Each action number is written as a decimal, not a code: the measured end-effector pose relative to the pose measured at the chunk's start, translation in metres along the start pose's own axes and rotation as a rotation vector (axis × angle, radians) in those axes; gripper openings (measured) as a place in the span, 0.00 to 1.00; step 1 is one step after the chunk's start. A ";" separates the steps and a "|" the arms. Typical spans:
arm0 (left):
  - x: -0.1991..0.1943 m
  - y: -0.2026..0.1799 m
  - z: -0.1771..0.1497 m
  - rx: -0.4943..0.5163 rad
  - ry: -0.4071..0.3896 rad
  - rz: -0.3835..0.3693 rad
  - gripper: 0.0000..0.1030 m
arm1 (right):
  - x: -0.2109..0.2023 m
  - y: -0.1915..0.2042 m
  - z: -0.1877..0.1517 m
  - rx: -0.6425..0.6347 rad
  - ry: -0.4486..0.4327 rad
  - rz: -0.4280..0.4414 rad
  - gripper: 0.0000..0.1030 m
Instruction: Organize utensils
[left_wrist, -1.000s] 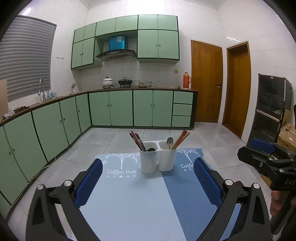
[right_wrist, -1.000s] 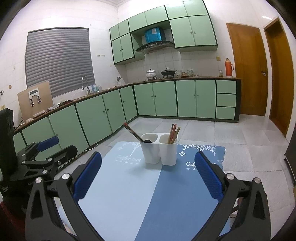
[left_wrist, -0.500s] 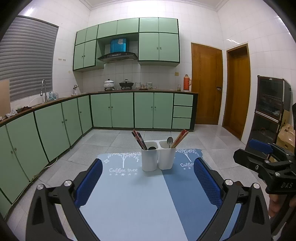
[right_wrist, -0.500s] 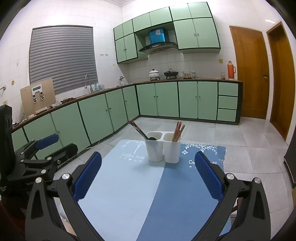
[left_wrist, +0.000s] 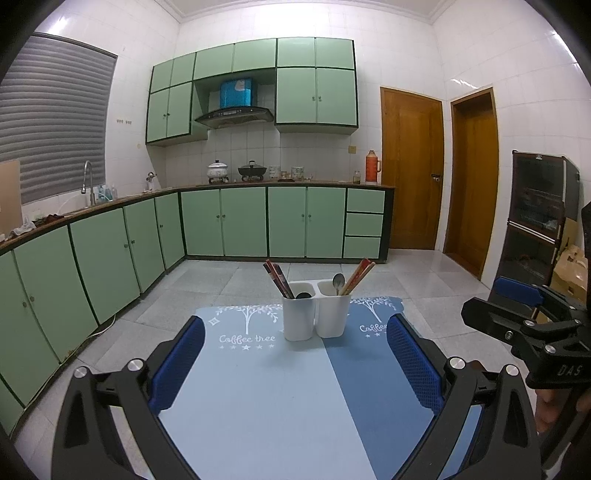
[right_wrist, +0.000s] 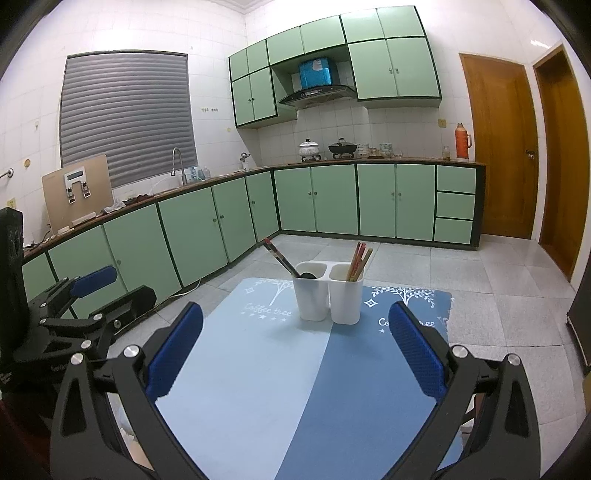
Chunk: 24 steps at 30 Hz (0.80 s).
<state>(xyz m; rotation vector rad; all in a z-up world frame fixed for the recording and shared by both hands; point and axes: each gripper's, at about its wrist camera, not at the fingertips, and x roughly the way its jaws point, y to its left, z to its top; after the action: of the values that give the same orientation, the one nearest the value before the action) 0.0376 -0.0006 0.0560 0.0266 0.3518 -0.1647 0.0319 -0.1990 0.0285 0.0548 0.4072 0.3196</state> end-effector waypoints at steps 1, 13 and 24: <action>0.000 0.000 0.000 0.000 0.000 0.000 0.94 | -0.001 0.000 0.000 0.000 -0.001 0.000 0.95; -0.001 -0.001 0.002 0.000 -0.002 0.001 0.94 | -0.002 0.000 0.000 0.001 -0.003 0.001 0.95; -0.002 0.000 0.002 -0.001 -0.001 0.001 0.94 | -0.002 0.001 0.000 0.002 -0.002 0.001 0.95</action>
<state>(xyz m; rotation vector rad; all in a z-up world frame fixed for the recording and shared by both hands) 0.0361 -0.0005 0.0581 0.0260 0.3505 -0.1635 0.0295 -0.1986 0.0293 0.0572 0.4055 0.3202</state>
